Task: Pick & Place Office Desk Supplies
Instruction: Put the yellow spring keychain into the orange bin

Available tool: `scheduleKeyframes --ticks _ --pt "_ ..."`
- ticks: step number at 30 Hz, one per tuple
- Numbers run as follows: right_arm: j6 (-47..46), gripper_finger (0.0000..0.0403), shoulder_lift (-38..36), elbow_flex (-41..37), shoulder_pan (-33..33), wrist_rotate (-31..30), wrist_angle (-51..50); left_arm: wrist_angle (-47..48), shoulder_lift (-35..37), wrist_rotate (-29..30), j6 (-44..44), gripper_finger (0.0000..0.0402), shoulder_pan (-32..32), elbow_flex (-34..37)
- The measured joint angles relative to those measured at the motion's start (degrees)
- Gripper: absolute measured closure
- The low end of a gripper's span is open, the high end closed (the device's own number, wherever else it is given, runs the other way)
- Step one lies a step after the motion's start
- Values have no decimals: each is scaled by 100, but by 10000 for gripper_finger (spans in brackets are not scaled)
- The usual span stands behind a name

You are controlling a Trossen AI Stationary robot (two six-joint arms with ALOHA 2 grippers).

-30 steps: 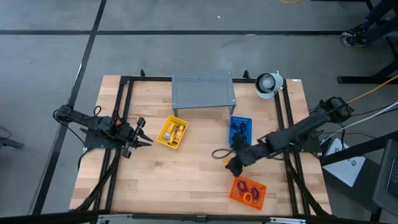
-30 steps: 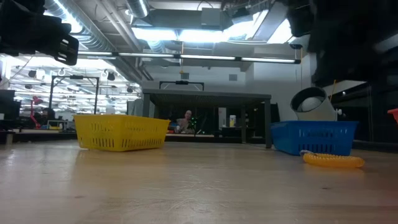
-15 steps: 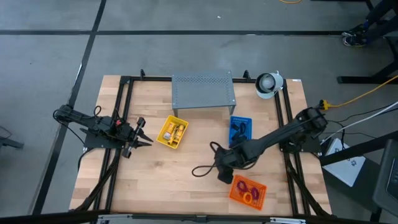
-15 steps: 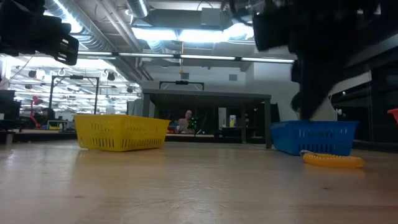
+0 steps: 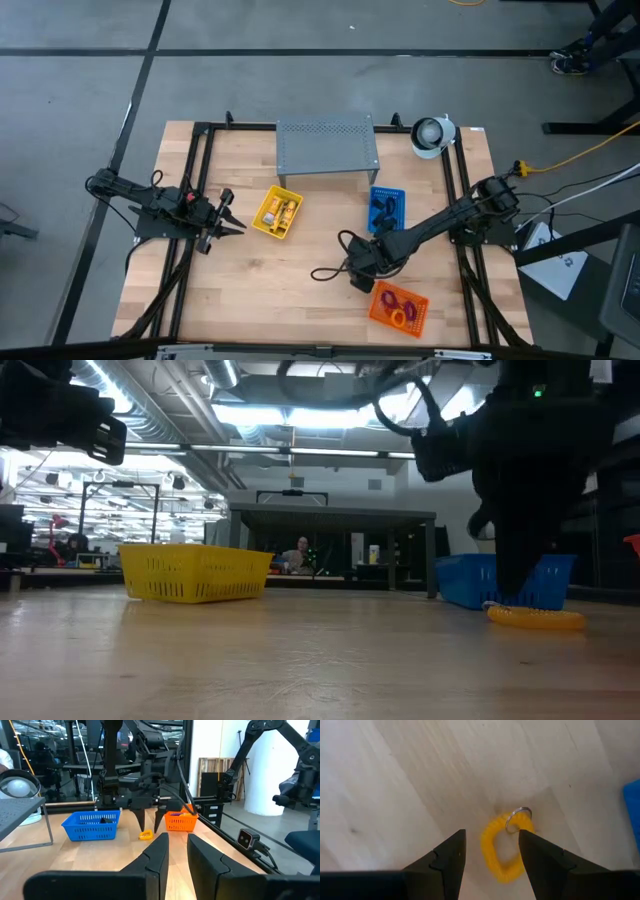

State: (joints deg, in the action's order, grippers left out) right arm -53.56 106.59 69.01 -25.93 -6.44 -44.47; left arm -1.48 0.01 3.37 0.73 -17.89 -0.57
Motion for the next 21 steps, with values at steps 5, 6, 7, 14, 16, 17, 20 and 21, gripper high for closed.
scheduleKeyframes --ticks 5,6,7,14,16,17,20,21 --pt "-13 224 408 4 2 326 308 0 0 0 0 334 1 0" --pt "-99 228 453 13 2 381 373 0 0 -1 0 335 1 -1" --pt "-189 232 518 27 2 426 384 -2 0 -1 0 336 2 0" --pt "-641 288 537 14 93 417 566 0 0 0 0 338 0 -1" --pt "-702 327 495 0 157 454 763 0 0 -2 0 338 0 -1" --pt "-716 350 487 -6 194 458 901 0 0 -2 0 338 0 -1" --pt "-741 388 474 -23 319 499 1509 0 0 -2 0 339 0 -1" --pt "-777 386 474 -31 363 503 1750 0 0 0 0 339 0 0"
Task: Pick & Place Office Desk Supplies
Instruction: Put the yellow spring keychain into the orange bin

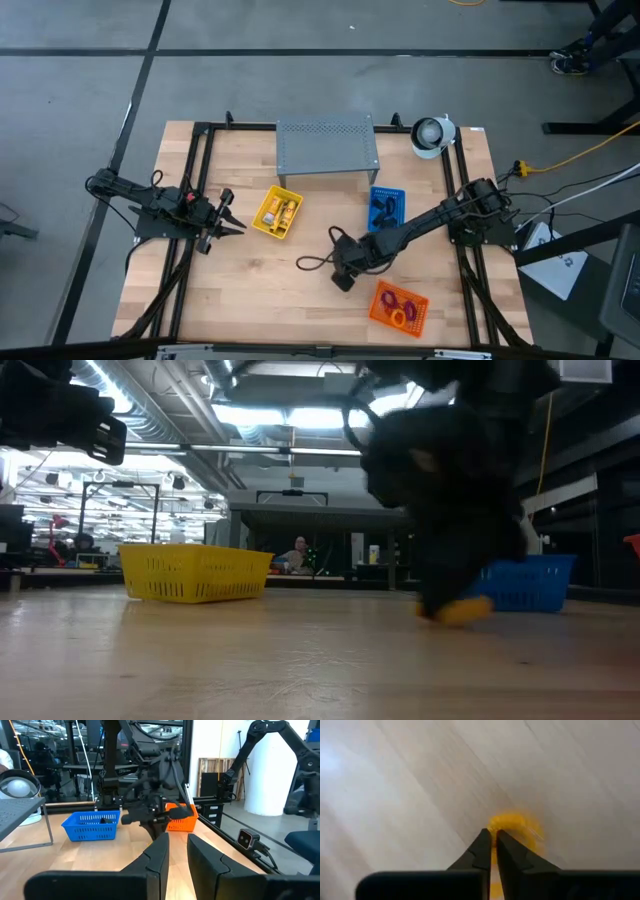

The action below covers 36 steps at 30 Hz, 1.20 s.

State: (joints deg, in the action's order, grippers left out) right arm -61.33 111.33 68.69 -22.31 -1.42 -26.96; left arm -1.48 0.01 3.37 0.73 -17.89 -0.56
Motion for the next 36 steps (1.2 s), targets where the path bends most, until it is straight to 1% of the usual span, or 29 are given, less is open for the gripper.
scheduleKeyframes --ticks 2,4,10,13,16,19,21,23,27,29,31,36 --pt "-132 384 -1 1 111 49 575 0 0 -1 0 338 1 -1" --pt "-179 392 -2 1 230 119 1219 0 0 -2 0 339 0 0" --pt "-272 397 -16 12 654 207 3660 0 0 -1 0 336 1 0" --pt "-259 399 -22 118 773 495 4603 0 0 -1 0 334 0 -1" --pt "-72 400 -59 443 781 1142 4944 0 0 0 0 334 1 -1" --pt "186 401 -192 899 635 1865 4966 0 0 0 0 336 0 -1" --pt "308 401 -317 1189 504 2083 4833 0 0 -1 0 336 0 -1" --pt "478 401 -427 1469 395 2183 4460 0 0 -1 0 335 0 -2" --pt "901 402 -606 1950 297 2157 3280 0 0 0 0 334 2 0" --pt "1066 402 -703 2091 254 2007 2836 0 0 0 0 336 0 -1" --pt "1107 402 -827 2154 202 1828 2429 0 0 0 0 336 0 0" --pt "888 403 -1296 2154 -87 1397 772 0 0 -1 0 334 1 0"
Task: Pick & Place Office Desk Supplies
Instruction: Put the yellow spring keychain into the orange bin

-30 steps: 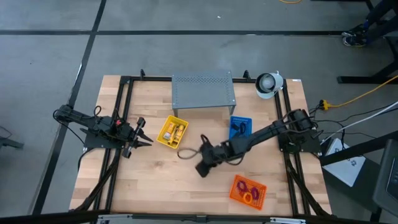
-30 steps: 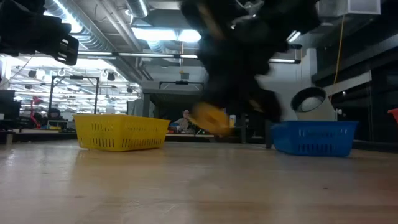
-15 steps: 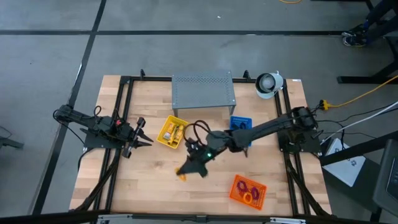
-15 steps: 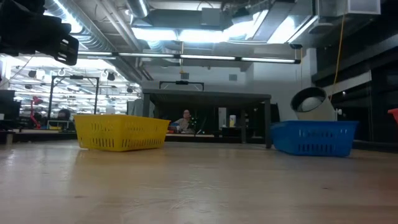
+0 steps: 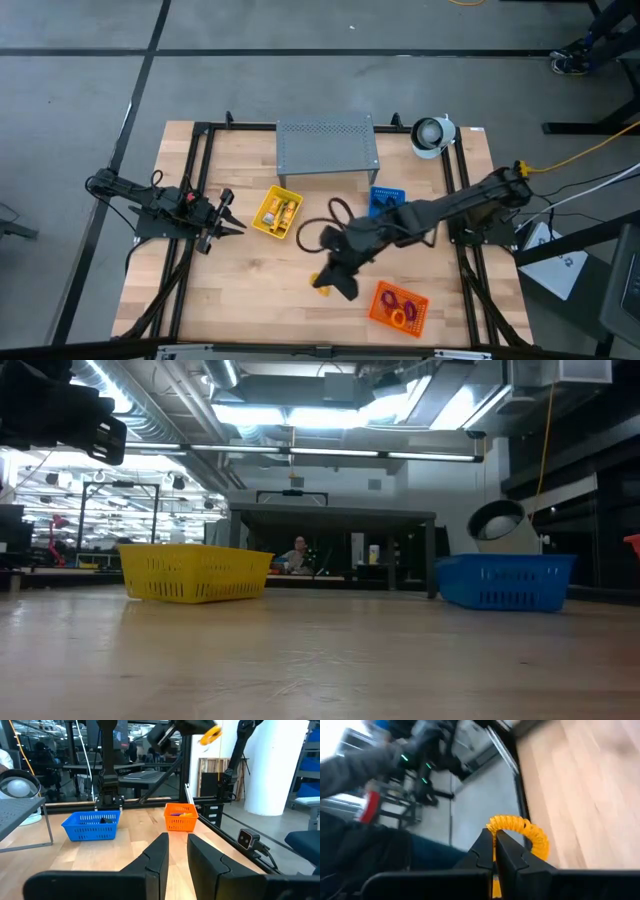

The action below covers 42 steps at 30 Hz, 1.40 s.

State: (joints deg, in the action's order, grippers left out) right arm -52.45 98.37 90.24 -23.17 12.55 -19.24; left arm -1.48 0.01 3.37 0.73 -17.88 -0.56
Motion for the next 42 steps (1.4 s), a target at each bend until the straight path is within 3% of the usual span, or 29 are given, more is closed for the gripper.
scheduleKeyframes --ticks 11,21,26,29,36,42 --pt "-2096 401 -592 1 -1500 -610 -3126 0 0 1 0 338 -1 1" --pt "-3788 399 -244 0 -2496 -1372 -4094 0 0 1 0 334 -1 1" --pt "-4518 398 0 -334 -2739 -1366 -3962 0 0 1 0 335 -1 -1" --pt "-5459 398 46 -809 -2849 -1559 -3759 0 0 -1 0 336 -1 -1" --pt "-6936 401 -24 -1824 -3117 -3323 -1377 0 0 -1 0 334 -1 -2" --pt "-7321 401 -20 -2323 -3141 -3243 -1437 0 0 1 0 338 -1 -1"
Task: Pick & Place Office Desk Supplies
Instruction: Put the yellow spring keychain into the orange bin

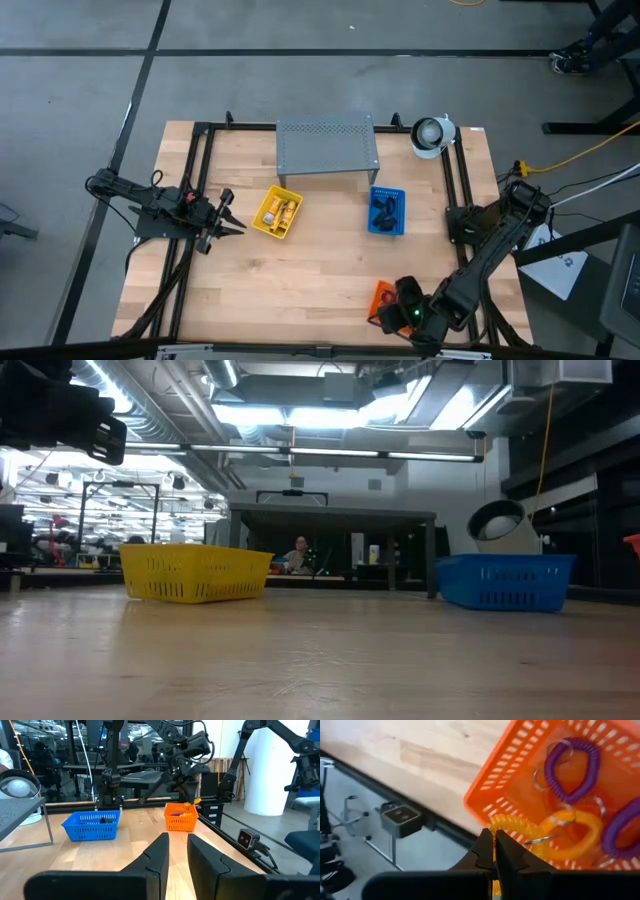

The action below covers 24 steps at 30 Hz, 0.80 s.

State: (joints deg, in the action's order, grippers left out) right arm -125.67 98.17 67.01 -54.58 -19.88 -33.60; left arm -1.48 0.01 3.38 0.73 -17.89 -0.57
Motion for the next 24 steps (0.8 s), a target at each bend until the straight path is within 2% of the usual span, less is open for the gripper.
scheduleKeyframes --ticks 11,20,24 --pt "-35 402 0 -119 166 577 -798 0 0 0 0 339 0 1" --pt "-33 402 0 -119 166 554 -826 0 0 -1 0 334 0 -1" --pt "42 374 0 -119 164 447 -823 0 0 -2 0 335 0 0"
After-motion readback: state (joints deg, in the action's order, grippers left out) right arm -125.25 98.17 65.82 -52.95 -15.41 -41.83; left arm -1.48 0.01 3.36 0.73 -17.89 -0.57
